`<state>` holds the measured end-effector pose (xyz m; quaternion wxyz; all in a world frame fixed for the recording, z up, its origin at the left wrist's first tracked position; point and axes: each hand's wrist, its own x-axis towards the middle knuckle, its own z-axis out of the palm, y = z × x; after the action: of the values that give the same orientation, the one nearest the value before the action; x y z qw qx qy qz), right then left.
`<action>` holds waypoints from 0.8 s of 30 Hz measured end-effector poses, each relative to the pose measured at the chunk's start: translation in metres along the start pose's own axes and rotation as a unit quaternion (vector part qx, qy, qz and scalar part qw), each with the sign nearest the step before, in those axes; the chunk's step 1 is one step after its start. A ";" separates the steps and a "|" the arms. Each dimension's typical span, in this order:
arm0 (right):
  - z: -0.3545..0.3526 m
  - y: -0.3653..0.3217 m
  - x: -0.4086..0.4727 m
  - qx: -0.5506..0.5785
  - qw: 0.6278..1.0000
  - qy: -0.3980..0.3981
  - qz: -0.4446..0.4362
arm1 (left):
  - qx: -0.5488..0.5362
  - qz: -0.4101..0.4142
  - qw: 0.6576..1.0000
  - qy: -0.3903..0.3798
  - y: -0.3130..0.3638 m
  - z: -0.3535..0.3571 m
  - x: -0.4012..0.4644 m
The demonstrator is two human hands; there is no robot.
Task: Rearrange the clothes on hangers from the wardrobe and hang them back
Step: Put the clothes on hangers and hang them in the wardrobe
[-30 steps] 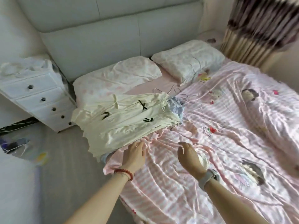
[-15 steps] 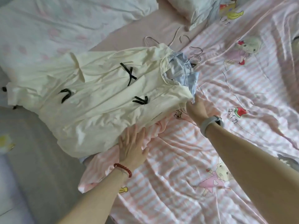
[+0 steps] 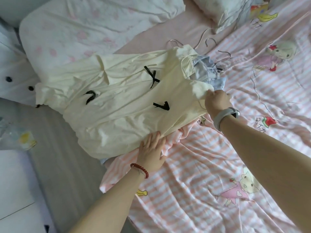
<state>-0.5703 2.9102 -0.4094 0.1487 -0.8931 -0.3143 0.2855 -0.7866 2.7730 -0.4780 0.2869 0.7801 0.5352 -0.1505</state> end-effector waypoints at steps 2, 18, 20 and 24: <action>0.004 -0.005 -0.007 0.092 0.995 -0.042 0.009 | -0.002 0.009 1.000 -0.005 -0.002 -0.002 -0.005; -0.064 0.080 -0.162 0.115 0.975 -0.135 -0.131 | -0.237 -0.071 0.946 0.209 0.018 -0.088 -0.150; -0.073 0.084 -0.173 0.071 0.975 -0.150 -0.149 | -0.240 -0.074 0.945 0.209 0.031 -0.090 -0.172; -0.083 0.094 -0.202 -0.039 0.973 -0.109 -0.201 | -0.236 -0.084 0.947 0.202 0.054 -0.080 -0.199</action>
<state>-0.6047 2.7012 -0.3010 0.1333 -0.7800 -0.5128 0.3330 -0.8188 2.6587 -0.2912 0.3347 0.6564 0.6659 0.1170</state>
